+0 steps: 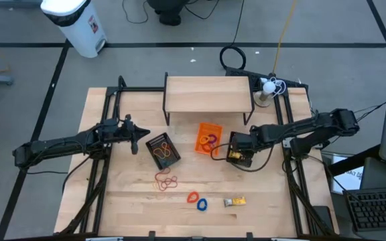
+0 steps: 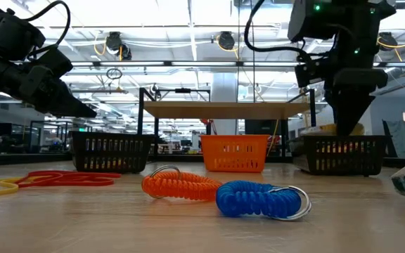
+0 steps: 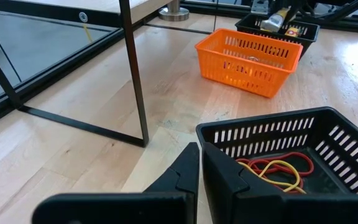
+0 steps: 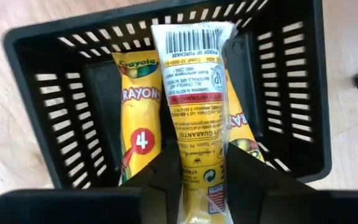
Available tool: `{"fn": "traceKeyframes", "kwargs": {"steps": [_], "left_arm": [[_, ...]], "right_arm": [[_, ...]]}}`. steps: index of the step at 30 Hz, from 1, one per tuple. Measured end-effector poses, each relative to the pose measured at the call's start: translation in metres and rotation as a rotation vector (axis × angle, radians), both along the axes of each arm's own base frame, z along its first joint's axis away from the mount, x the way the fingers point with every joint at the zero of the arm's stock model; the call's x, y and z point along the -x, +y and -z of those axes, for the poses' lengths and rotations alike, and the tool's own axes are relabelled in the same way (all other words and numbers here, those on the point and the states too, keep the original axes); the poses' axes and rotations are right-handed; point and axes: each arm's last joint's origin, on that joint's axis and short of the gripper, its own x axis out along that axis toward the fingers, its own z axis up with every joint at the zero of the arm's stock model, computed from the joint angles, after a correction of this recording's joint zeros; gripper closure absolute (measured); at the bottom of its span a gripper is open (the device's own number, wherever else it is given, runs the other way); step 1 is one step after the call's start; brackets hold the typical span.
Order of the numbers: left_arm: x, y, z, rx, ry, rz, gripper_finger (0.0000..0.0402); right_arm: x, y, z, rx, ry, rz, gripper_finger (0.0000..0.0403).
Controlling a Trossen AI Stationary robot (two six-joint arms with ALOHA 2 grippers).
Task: Pick & Place Office Desk Supplies
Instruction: Put the crayon box into the right black bin, then put the red rubber band into the left black bin
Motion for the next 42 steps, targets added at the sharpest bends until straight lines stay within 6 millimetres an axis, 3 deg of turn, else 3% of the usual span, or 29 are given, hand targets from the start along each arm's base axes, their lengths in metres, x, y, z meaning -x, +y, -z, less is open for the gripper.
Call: {"fn": "traceKeyframes", "kwargs": {"steps": [10, 13, 16, 20, 23, 27, 31, 37, 42], "left_arm": [[0.000, 0.000, 0.000, 0.000, 0.000, 0.000, 0.0382], [0.000, 0.000, 0.000, 0.000, 0.000, 0.001, 0.0382], [0.000, 0.000, 0.000, 0.000, 0.000, 0.001, 0.0382], [0.000, 0.000, 0.000, 0.000, 0.000, 0.001, 0.0382], [0.000, 0.000, 0.000, 0.000, 0.000, 0.001, 0.0382], [0.000, 0.000, 0.000, 0.001, 0.000, 0.001, 0.0382], [0.000, 0.000, 0.000, 0.009, -0.001, -0.002, 0.0382], [0.000, 0.000, 0.000, 0.002, 0.002, 0.000, 0.0382], [0.000, 0.000, 0.000, 0.002, 0.002, 0.001, 0.0382]], "right_arm": [[0.002, 0.000, -0.007, 0.004, -0.037, -0.037, 0.0184], [0.007, -0.002, -0.017, 0.061, -0.094, -0.029, 0.0156], [0.013, 0.000, -0.038, 0.215, -0.273, -0.069, 0.0152], [0.021, 0.009, -0.066, 0.267, -0.741, -0.176, 0.0177], [0.034, 0.010, -0.071, 0.230, -1.013, -0.239, 0.0218], [0.059, 0.003, -0.055, 0.309, -1.072, -0.194, 0.0304], [0.079, -0.002, -0.041, 0.278, -1.176, -0.187, 0.0390], [0.093, -0.004, -0.022, 0.275, -1.198, -0.185, 0.0391], [0.098, -0.003, -0.012, 0.246, -1.373, -0.243, 0.0400]]}}
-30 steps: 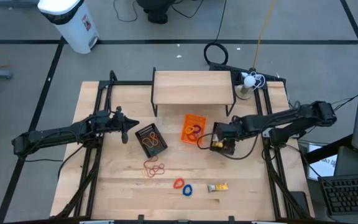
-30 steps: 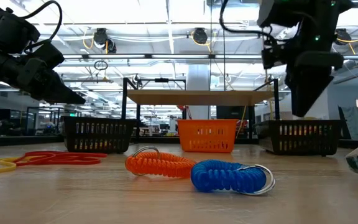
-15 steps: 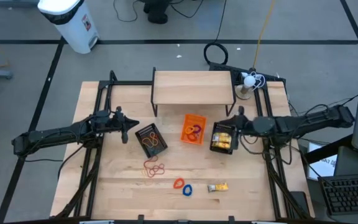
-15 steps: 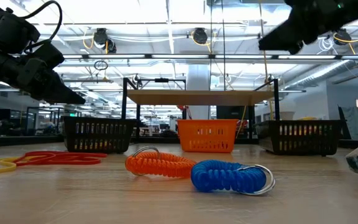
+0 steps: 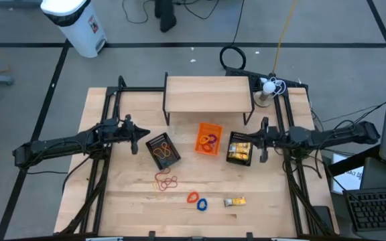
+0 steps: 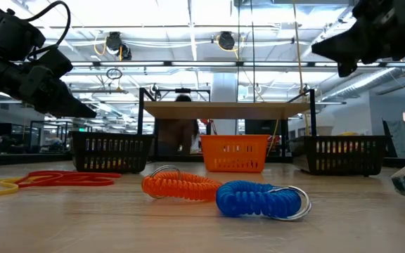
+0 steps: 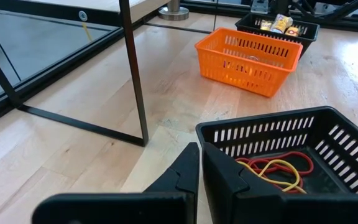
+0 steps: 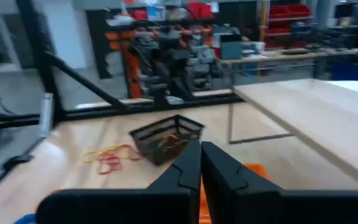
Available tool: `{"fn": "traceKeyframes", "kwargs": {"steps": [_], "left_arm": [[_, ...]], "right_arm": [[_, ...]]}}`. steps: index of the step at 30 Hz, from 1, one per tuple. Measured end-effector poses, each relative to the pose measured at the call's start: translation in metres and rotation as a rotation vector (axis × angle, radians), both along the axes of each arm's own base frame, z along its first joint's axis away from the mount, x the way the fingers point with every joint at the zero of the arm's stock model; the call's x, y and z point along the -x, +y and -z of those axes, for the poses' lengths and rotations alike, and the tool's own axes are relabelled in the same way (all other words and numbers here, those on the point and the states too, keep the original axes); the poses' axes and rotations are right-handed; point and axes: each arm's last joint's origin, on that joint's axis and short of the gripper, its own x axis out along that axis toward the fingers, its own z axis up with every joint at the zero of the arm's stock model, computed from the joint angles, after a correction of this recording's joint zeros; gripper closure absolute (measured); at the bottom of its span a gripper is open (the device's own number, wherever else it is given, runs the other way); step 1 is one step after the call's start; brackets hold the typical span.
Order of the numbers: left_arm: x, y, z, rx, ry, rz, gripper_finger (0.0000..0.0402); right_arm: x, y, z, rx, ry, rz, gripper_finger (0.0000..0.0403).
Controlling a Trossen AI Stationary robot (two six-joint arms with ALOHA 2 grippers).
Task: Pick & Place Office Desk Supplies
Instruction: Put the red rubber band into the left black bin
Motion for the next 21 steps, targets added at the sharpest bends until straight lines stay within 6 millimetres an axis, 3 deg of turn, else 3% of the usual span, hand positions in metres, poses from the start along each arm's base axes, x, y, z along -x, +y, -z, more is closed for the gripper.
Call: {"fn": "traceKeyframes", "kwargs": {"steps": [8, 12, 15, 21], "left_arm": [[0.000, 0.000, 0.000, 0.000, 0.001, 0.000, 0.0382], [0.000, 0.000, 0.000, 0.000, 0.001, 0.000, 0.0382], [0.000, 0.000, 0.000, -0.001, 0.001, 0.000, 0.0382], [0.000, 0.000, 0.000, 0.000, 0.001, 0.000, 0.0382]], "right_arm": [[0.006, -0.008, 0.019, -0.050, 0.004, -0.005, 0.0401], [0.009, -0.010, 0.025, -0.030, -0.087, -0.063, 0.0402], [0.012, -0.012, 0.020, -0.021, -0.166, -0.054, 0.0402], [0.014, -0.015, 0.020, -0.010, -0.165, -0.029, 0.0401]]}}
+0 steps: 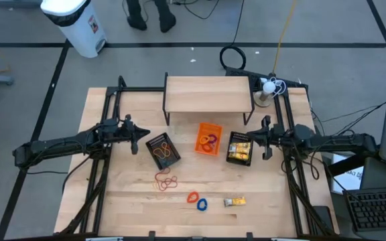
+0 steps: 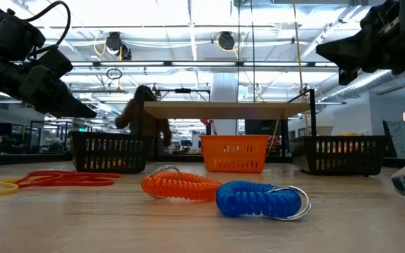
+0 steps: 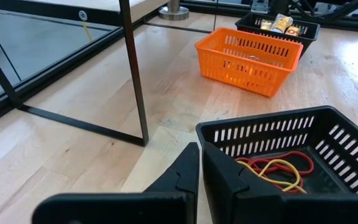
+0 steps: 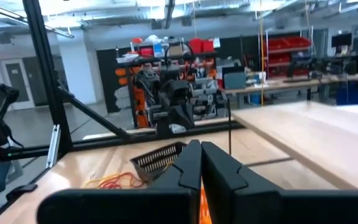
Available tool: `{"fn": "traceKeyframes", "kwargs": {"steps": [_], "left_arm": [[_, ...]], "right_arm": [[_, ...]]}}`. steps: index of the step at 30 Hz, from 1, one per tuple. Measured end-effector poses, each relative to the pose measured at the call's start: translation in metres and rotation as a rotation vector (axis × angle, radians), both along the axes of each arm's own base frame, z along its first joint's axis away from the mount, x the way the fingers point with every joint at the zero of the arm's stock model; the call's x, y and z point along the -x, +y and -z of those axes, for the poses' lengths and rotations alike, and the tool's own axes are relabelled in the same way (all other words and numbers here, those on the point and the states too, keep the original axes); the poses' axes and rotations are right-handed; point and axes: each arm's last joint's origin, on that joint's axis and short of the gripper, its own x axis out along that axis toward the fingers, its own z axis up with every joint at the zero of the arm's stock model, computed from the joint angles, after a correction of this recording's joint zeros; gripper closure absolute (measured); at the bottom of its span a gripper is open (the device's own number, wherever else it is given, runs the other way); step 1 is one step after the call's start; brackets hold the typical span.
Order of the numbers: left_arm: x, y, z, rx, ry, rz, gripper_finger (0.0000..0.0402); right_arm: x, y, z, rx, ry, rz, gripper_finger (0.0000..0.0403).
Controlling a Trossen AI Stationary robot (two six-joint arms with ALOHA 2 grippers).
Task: Pick & Place Office Desk Supplies
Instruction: Put the red rubber band into the left black bin
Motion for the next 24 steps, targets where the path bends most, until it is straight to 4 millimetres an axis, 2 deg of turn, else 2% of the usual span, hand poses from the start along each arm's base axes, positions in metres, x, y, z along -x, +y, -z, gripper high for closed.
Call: {"fn": "traceKeyframes", "kwargs": {"steps": [7, 24], "left_arm": [[0.0000, 0.0000, -0.0001, -0.001, 0.000, 0.000, 0.0382], [-0.0013, -0.0010, -0.0029, -0.050, -0.021, 0.064, 0.0382]], "right_arm": [[-0.0006, 0.0001, 0.0055, 0.019, 0.058, 0.001, 0.0402], [-0.0012, 0.0002, 0.0058, 0.013, 0.049, -0.002, 0.0399]]}}
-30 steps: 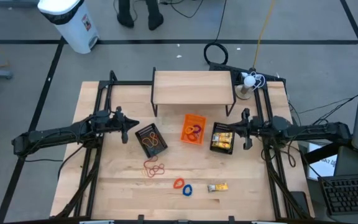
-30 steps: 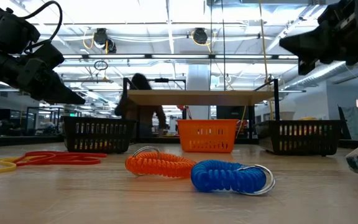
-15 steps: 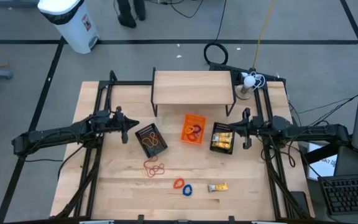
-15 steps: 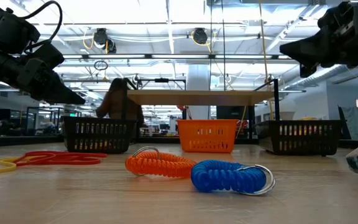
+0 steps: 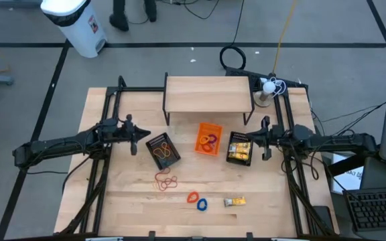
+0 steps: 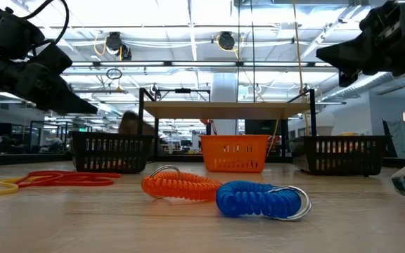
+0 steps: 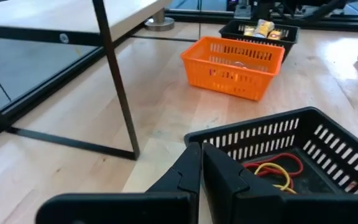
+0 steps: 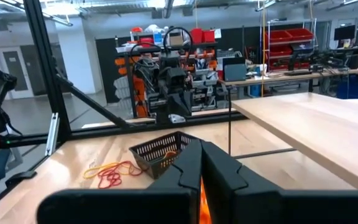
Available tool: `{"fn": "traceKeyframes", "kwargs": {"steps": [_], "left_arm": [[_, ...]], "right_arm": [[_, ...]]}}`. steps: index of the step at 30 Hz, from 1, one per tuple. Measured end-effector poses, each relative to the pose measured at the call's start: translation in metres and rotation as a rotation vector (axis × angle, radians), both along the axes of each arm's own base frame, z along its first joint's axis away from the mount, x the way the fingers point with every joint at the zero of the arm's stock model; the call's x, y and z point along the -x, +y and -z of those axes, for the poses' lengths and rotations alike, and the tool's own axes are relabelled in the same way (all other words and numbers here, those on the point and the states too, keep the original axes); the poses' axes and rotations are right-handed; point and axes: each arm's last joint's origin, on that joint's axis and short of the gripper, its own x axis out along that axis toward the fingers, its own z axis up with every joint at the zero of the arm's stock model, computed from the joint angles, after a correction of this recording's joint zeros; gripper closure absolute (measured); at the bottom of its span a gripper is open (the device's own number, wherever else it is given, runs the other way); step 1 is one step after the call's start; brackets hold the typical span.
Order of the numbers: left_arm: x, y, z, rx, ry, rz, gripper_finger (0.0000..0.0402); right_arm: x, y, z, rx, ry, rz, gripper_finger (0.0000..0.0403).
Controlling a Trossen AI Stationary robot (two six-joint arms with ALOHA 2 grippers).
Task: Pick & Place Office Desk Supplies
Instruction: Put the red rubber band into the left black bin
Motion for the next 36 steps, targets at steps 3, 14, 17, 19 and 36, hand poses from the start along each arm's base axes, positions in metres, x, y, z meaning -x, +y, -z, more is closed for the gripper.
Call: {"fn": "traceKeyframes", "kwargs": {"steps": [3, 14, 17, 19, 36], "left_arm": [[0.001, 0.001, 0.001, 0.006, 0.012, -0.031, 0.0382], [-0.006, -0.011, 0.000, 0.237, 0.027, 0.000, 0.0396], [-0.013, -0.024, -0.016, 0.221, 0.019, 0.047, 0.0398], [-0.019, -0.035, -0.031, 0.210, 0.029, 0.088, 0.0400], [-0.059, -0.139, -0.021, 0.314, 0.398, 0.318, 0.0323]], "right_arm": [[-0.001, 0.000, 0.001, 0.003, 0.014, 0.000, 0.0399], [-0.004, 0.000, 0.005, 0.039, 0.059, 0.003, 0.0399], [-0.004, 0.000, 0.005, 0.049, 0.060, 0.004, 0.0399], [-0.004, 0.000, 0.005, 0.049, 0.060, 0.004, 0.0399], [-0.004, 0.000, 0.005, 0.023, 0.058, 0.001, 0.0399]]}}
